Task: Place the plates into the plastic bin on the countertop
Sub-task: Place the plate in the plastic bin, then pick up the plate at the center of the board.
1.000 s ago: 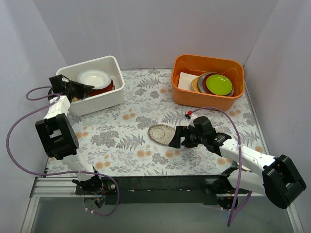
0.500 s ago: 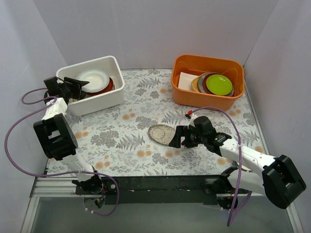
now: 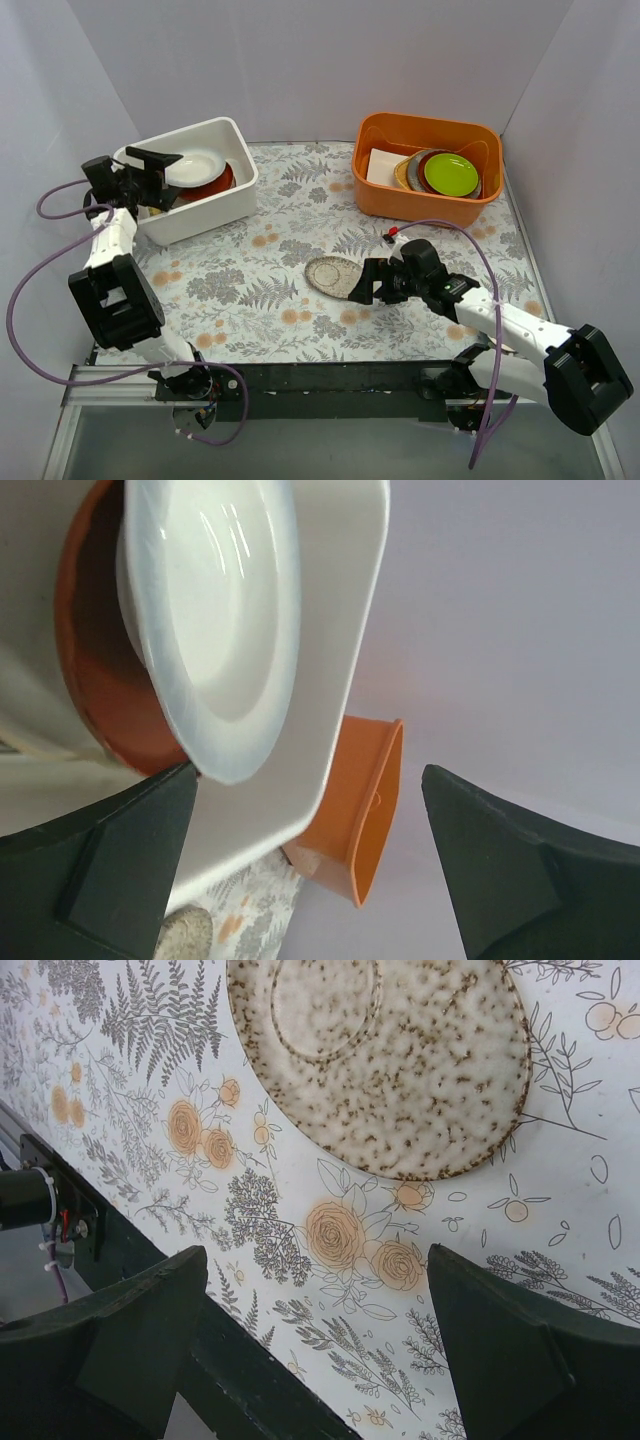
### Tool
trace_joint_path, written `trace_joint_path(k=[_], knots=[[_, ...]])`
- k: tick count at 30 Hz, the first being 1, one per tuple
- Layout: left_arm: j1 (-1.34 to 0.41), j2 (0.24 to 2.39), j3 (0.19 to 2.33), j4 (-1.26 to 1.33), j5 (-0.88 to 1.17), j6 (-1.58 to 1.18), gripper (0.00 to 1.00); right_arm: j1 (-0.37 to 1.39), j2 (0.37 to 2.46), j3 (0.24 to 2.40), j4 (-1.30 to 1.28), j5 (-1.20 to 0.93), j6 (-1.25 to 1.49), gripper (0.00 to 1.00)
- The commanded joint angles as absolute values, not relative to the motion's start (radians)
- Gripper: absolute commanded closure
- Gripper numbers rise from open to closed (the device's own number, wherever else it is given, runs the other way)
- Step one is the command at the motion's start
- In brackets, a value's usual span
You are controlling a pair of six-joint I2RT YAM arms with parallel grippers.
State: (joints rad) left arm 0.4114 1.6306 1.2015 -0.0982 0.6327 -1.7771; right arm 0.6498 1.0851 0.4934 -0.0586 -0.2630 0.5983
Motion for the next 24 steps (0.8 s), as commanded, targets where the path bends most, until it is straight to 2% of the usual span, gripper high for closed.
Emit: trace_joint_path(k=[1,12,18,24], knots=[[0.411,1.467,1.198,-0.236,0.64,-1.764,0.03,0.641,1.045,0.503,-0.064,-0.253,0.586,0.02],[0.407,1.367,1.164,-0.267,0.695,-1.781,0.02,0.634,1.009,0.505,-0.086,-0.242,0.583,0.02],[0.348,1.269,1.18,-0.336,0.704,-1.66,0.02,0.626,1.008,0.494,-0.08,-0.247,0.584,0.02],[0.112,1.262,1.209,-0.465,0.575,-1.504,0.02,0.612,1.023,0.468,-0.069,-0.253,0.597,0.02]])
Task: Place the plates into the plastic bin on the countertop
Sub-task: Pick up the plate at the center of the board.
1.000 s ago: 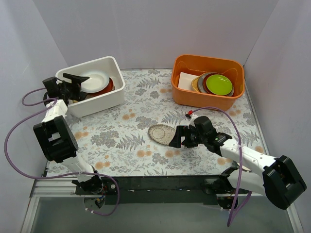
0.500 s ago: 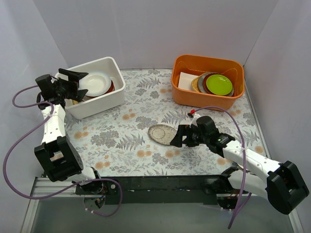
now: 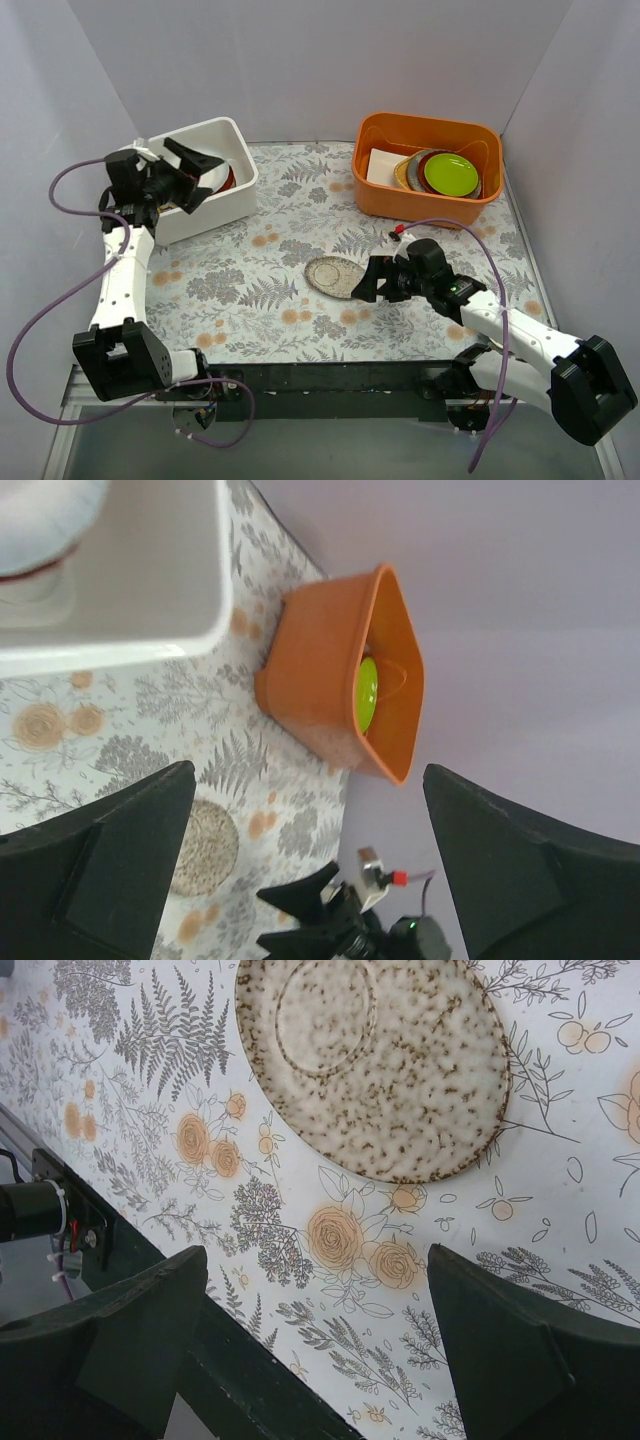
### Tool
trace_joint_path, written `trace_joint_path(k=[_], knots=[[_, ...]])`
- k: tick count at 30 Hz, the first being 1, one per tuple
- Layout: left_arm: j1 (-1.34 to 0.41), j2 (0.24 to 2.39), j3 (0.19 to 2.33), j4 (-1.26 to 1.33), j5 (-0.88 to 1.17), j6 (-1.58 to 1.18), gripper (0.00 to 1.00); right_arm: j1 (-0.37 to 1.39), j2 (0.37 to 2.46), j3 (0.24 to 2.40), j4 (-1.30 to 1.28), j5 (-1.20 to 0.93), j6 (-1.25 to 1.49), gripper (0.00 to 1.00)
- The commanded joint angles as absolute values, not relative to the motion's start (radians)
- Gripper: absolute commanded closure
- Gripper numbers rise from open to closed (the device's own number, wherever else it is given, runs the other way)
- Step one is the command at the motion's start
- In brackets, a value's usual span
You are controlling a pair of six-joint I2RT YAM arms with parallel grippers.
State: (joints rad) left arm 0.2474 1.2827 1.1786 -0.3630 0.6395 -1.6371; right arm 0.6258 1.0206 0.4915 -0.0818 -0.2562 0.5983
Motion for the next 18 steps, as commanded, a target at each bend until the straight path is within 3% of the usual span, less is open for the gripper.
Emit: trace_joint_path(k=[1,5,18], knots=[[0.051,1.269,1.201,-0.472,0.563,-1.499,0.02,0.611,1.023,0.463,-0.066,-0.253,0.598,0.02],[-0.084,1.272,1.125,-0.465,0.497,-1.503,0.02,0.598,1.022,0.443,-0.061,-0.252,0.6,0.02],[-0.413,1.339,0.83,-0.318,0.305,-1.554,0.15,0.542,1.04,0.39,-0.048,-0.255,0.601,0.03]])
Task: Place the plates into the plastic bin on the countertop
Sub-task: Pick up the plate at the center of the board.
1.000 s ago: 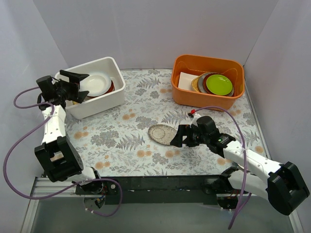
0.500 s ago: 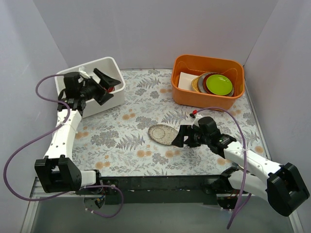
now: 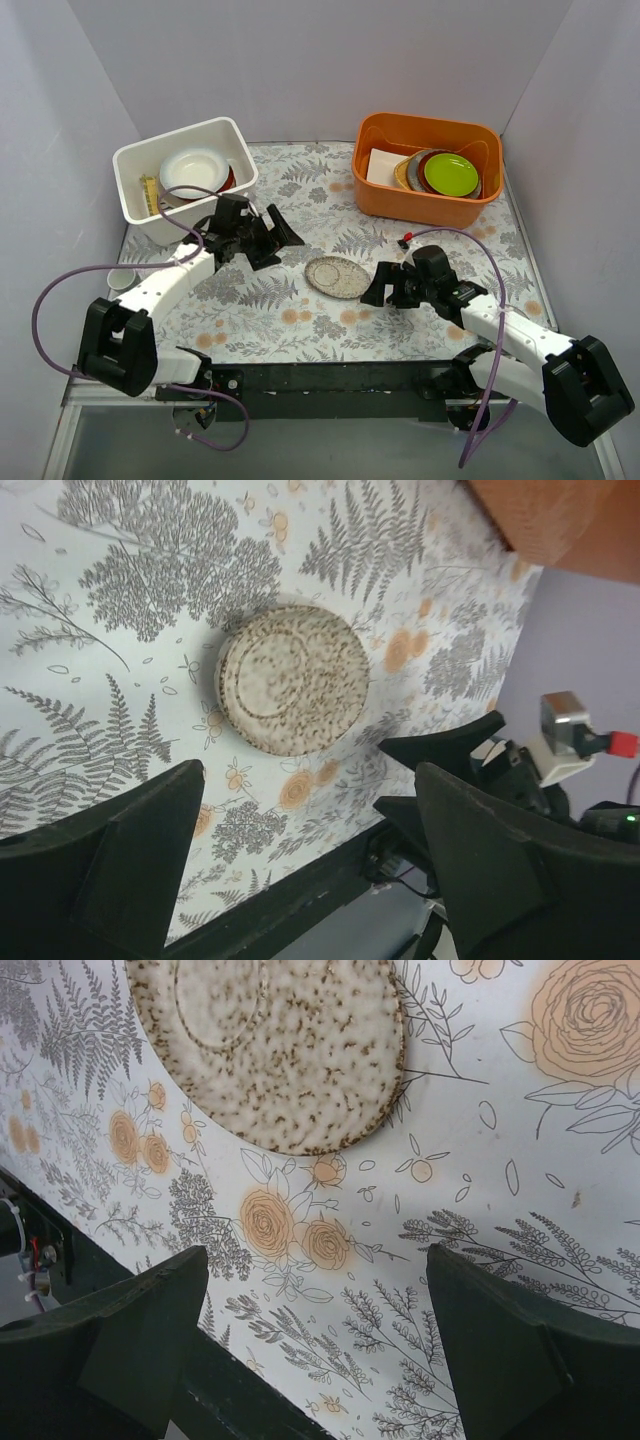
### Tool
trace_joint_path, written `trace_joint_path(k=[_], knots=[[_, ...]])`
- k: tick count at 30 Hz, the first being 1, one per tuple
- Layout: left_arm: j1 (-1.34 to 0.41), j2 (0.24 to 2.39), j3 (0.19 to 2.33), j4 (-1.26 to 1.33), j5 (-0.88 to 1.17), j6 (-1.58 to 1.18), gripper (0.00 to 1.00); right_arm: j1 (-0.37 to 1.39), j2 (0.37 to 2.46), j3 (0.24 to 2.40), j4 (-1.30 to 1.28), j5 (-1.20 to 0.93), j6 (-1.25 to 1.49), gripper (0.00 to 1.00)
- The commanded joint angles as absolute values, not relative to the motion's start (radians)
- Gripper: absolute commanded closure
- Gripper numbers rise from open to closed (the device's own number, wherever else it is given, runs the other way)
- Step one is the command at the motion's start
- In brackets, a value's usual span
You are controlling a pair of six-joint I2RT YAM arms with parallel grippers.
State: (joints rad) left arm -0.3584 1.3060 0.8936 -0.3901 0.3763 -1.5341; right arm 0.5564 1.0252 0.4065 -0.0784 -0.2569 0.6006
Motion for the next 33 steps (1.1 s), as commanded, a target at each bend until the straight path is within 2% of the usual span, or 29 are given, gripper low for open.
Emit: trace_joint_path(k=[1,5,9,24,33], knots=[[-0.431,1.344,0.81,-0.29,0.302,-1.566,0.17,0.54,1.042,0.385,-0.041,-0.256,0.6,0.03],[-0.456,1.403,0.746,-0.19,0.313,-1.614,0.23,0.522,1.046,0.368,-0.028,-0.264,0.601,0.04],[-0.483,1.5,0.746,-0.124,0.313,-1.614,0.37,0.512,1.042,0.359,-0.022,-0.278,0.598,0.04],[-0.526,1.698,0.666,0.067,0.33,-1.651,0.64,0.479,1.043,0.337,-0.009,-0.31,0.583,0.05],[-0.54,1.713,0.647,0.072,0.298,-1.655,0.98,0.472,1.043,0.334,-0.009,-0.313,0.583,0.05]])
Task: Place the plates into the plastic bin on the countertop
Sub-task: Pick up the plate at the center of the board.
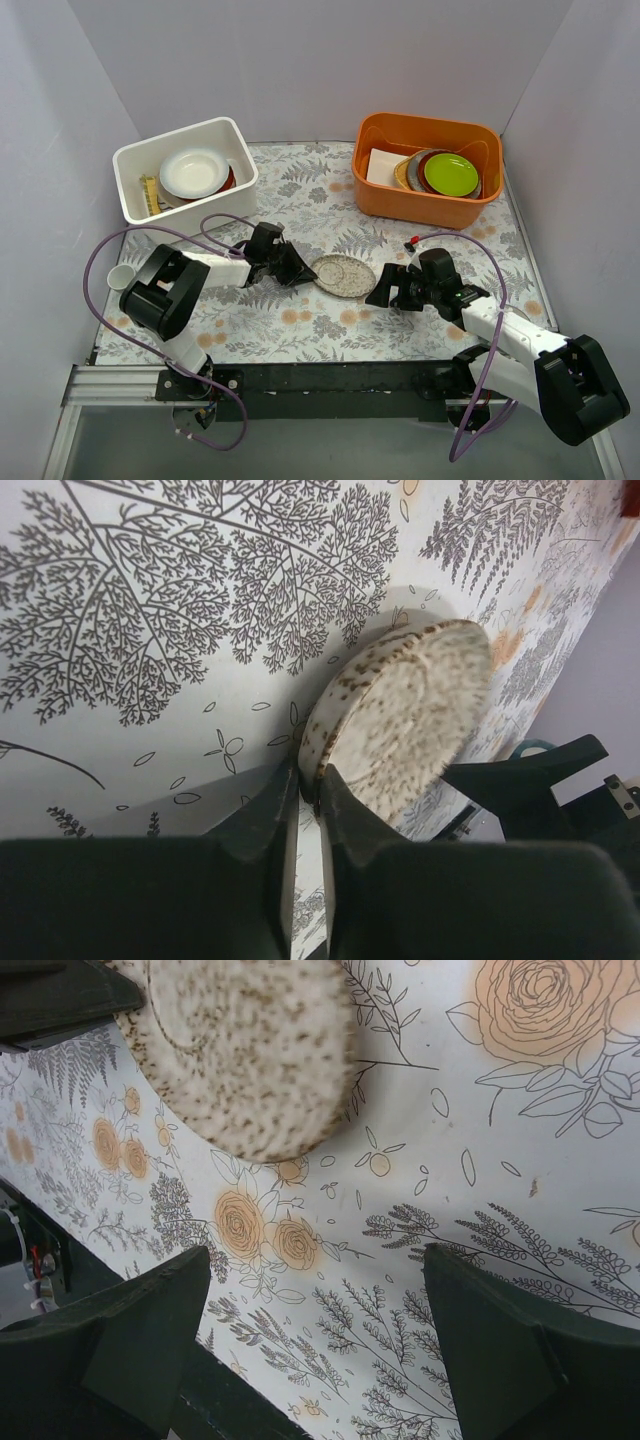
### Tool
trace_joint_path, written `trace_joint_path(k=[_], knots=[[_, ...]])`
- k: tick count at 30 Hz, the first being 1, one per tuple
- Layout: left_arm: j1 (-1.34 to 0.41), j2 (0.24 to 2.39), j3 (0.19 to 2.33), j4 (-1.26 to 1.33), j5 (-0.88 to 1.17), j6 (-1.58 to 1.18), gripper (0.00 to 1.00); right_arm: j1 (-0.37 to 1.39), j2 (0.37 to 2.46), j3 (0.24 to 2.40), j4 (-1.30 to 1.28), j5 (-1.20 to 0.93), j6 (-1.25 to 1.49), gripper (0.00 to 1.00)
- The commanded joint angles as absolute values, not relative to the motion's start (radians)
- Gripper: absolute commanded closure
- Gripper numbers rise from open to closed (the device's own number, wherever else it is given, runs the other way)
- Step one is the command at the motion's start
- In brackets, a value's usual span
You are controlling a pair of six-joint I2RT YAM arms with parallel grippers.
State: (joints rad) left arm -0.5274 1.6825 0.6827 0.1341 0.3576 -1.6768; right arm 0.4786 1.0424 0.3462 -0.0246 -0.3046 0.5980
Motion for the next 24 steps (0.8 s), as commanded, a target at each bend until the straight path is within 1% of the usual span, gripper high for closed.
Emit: trace_joint_path(k=[1,7,24], knots=[[-0.54,1.712,0.646,0.072,0.298,-1.655,1.0,0.471,1.042,0.334,-0.009,-0.313,0.583,0.05],[-0.541,1.689,0.649,0.051,0.285,-1.655,1.0,0.459,1.026,0.328,-0.009,-0.311,0.584,0.05],[-0.541,1.499,0.741,-0.117,0.238,-1.623,1.0,0.426,0.943,0.321,0.023,-0.364,0.603,0.04]])
